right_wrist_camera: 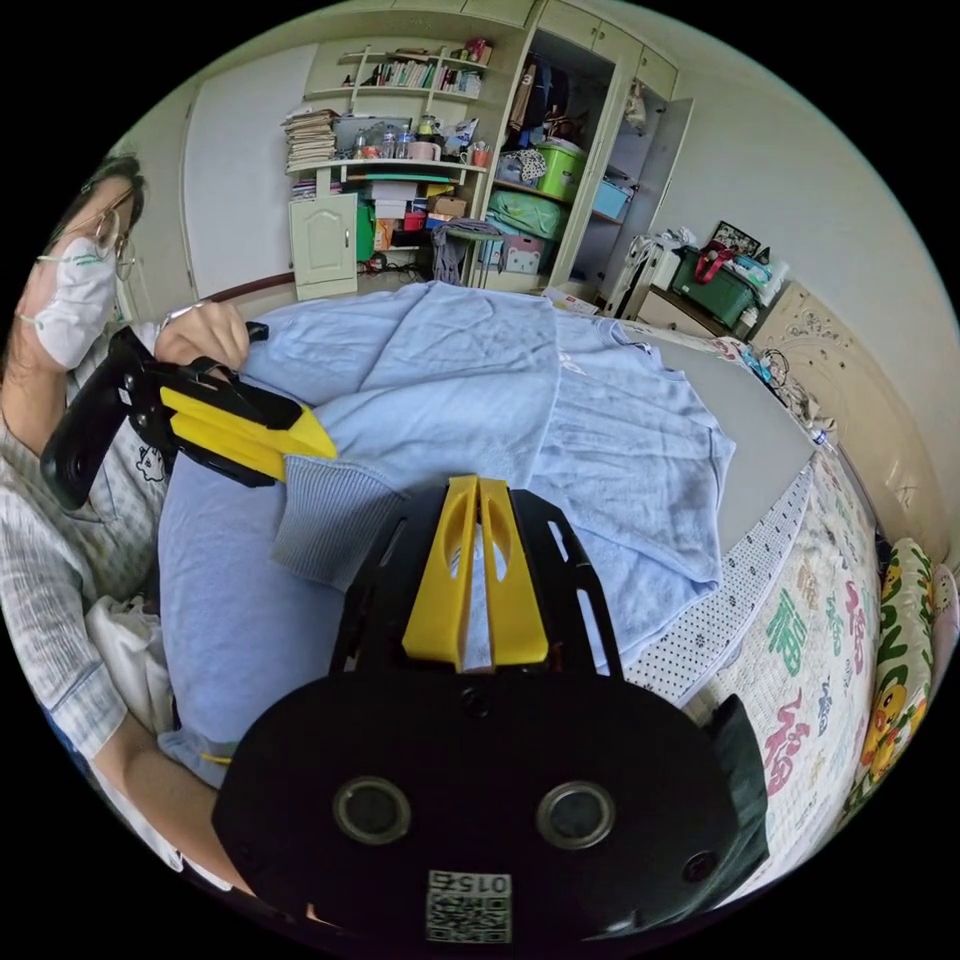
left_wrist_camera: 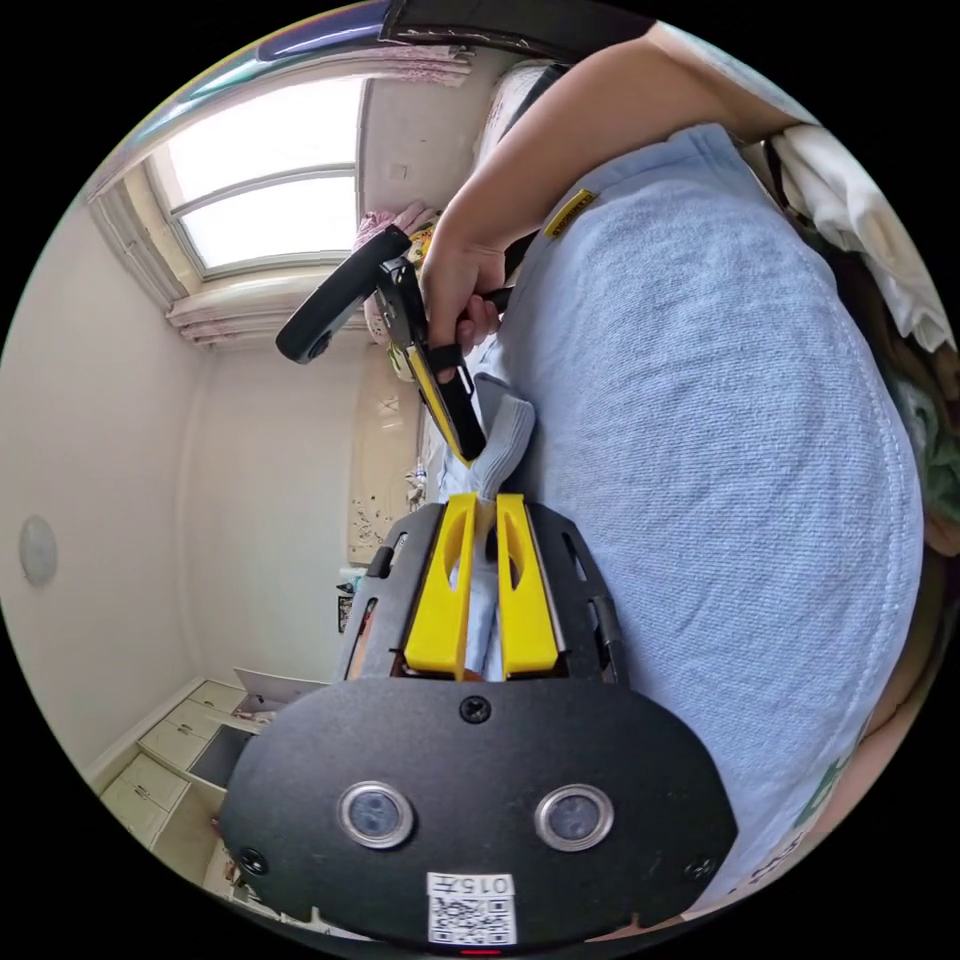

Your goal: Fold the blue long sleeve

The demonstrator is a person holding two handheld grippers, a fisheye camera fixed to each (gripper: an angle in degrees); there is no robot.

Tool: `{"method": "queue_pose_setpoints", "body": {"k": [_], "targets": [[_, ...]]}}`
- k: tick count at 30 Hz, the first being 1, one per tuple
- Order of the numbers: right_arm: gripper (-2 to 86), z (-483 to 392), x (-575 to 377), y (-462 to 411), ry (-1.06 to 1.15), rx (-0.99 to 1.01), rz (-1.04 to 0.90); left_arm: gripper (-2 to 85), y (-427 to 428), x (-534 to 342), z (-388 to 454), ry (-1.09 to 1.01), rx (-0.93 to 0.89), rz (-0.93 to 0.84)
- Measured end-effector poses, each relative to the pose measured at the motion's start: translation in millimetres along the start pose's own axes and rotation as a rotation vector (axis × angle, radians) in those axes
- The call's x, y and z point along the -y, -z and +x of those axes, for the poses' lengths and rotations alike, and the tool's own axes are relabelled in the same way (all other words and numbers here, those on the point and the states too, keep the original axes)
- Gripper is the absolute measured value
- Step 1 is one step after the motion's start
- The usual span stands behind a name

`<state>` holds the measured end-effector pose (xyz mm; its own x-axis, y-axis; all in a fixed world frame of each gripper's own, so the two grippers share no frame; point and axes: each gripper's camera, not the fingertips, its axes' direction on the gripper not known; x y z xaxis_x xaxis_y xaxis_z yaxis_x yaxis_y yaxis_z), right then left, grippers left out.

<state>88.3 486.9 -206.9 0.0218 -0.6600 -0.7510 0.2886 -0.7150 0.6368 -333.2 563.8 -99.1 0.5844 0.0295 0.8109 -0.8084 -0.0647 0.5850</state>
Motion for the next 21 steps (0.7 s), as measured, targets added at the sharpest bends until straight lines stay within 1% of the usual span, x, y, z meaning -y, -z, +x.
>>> {"method": "queue_pose_setpoints", "body": {"k": [10, 21], "targets": [[-1.0, 1.6, 6.0, 8.5, 0.002, -0.003, 0.0, 1.6, 17.9, 18.8, -7.8, 0.007, -0.004, -0.003], [-1.0, 10.5, 19.0, 23.1, 0.001, -0.002, -0.002, 1.6, -16.9, 22.7, 14.2, 0.02, -0.015, 0.0]]}}
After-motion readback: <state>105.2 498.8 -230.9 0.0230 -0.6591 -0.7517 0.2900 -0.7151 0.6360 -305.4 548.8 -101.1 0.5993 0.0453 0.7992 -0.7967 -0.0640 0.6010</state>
